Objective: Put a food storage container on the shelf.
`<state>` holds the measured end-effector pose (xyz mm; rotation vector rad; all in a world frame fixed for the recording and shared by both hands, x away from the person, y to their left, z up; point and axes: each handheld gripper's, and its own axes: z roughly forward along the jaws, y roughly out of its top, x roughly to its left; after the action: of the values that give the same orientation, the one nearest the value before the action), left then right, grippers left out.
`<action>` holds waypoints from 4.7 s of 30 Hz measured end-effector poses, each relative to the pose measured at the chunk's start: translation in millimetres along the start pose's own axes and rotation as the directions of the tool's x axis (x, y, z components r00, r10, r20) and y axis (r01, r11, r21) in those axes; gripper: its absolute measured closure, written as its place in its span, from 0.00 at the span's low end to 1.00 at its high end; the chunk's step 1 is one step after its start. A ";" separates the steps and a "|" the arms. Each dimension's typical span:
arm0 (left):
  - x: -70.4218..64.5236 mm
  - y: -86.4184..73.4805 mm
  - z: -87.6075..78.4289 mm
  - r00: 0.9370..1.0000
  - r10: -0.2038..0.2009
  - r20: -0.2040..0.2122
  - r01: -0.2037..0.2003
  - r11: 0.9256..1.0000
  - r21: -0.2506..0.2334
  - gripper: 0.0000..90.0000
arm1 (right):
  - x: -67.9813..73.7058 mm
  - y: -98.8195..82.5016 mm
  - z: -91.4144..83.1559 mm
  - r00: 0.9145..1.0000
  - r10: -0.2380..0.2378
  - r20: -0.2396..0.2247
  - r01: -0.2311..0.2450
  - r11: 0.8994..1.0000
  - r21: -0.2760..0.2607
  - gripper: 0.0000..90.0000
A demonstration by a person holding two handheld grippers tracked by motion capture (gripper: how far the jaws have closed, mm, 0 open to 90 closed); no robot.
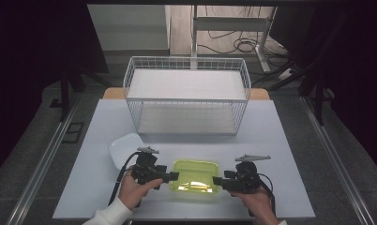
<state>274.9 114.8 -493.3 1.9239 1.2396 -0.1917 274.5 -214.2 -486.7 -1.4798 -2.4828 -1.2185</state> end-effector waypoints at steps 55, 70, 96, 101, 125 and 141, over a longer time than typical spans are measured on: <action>-13.0 -4.5 -12.9 0.997 0.056 0.057 -0.048 0.989 -0.141 0.89 | 4.6 3.4 -21.1 0.994 0.040 -0.101 -0.056 0.985 -0.161 0.88; -27.3 0.7 -38.9 0.985 0.168 -0.028 -0.170 0.958 -0.231 0.89 | 22.7 15.7 -30.7 0.994 -0.097 -0.058 0.080 0.967 -0.242 0.88; -35.3 10.9 -62.3 0.968 0.236 -0.084 -0.250 0.924 -0.288 0.89 | 36.4 36.4 -40.1 0.977 -0.210 -0.033 0.191 0.937 -0.292 0.87; -31.9 16.9 -68.8 0.970 0.231 -0.081 -0.245 0.921 -0.304 0.89 | 40.2 47.6 -41.1 0.974 -0.225 -0.024 0.208 0.932 -0.296 0.87; -16.9 96.3 -95.3 0.974 0.228 -0.007 -0.217 0.914 -0.343 0.88 | 33.0 129.7 -57.8 0.969 -0.240 -0.063 0.207 0.921 -0.330 0.87; -5.4 141.9 -100.1 0.974 0.224 -0.031 -0.223 0.928 -0.299 0.88 | 22.7 176.1 -50.7 0.975 -0.218 -0.046 0.195 0.933 -0.303 0.88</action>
<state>359.1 155.9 -346.9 1.7766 0.9730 0.1081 375.4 -184.0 -335.0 -1.2087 -2.5427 -1.7180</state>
